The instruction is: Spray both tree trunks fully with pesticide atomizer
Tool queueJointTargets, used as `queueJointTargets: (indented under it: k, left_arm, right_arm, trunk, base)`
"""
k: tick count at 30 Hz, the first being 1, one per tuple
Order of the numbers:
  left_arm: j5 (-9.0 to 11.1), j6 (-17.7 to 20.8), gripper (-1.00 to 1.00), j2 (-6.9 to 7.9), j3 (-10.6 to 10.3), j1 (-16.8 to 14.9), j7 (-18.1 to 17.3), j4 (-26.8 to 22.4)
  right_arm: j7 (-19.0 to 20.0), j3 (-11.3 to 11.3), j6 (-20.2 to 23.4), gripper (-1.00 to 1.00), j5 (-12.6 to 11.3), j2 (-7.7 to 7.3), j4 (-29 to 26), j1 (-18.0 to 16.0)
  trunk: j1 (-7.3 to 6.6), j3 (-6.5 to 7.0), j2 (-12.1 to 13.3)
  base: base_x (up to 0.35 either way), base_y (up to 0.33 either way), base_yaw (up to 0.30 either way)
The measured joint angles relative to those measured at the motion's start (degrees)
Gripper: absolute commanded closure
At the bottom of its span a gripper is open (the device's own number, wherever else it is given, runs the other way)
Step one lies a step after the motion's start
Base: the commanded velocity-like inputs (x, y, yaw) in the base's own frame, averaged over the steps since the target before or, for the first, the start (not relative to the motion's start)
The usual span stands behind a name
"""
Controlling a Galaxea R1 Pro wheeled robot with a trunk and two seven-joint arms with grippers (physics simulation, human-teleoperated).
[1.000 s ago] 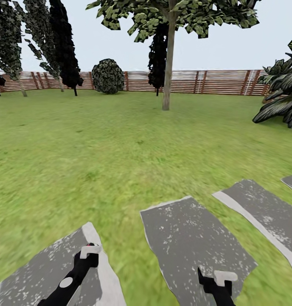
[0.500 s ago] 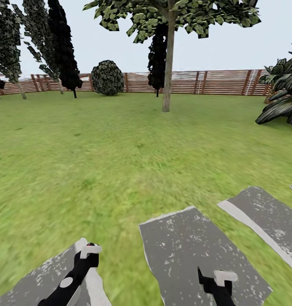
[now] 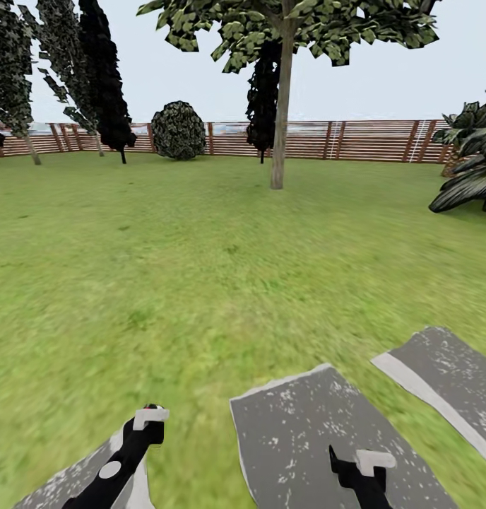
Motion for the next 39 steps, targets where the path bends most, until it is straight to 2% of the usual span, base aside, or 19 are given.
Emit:
queueJointTargets:
  k: [39]
  left_arm:
    - [0.0, 0.0, 1.00, 0.09, -0.1, 0.0, 0.0, 0.0]
  right_arm:
    - [0.0, 0.0, 0.0, -1.00, 0.0, 0.03, 0.0, 0.0]
  trunk:
    - [0.00, 0.00, 0.0]
  base:
    - [0.340, 0.000, 0.000]
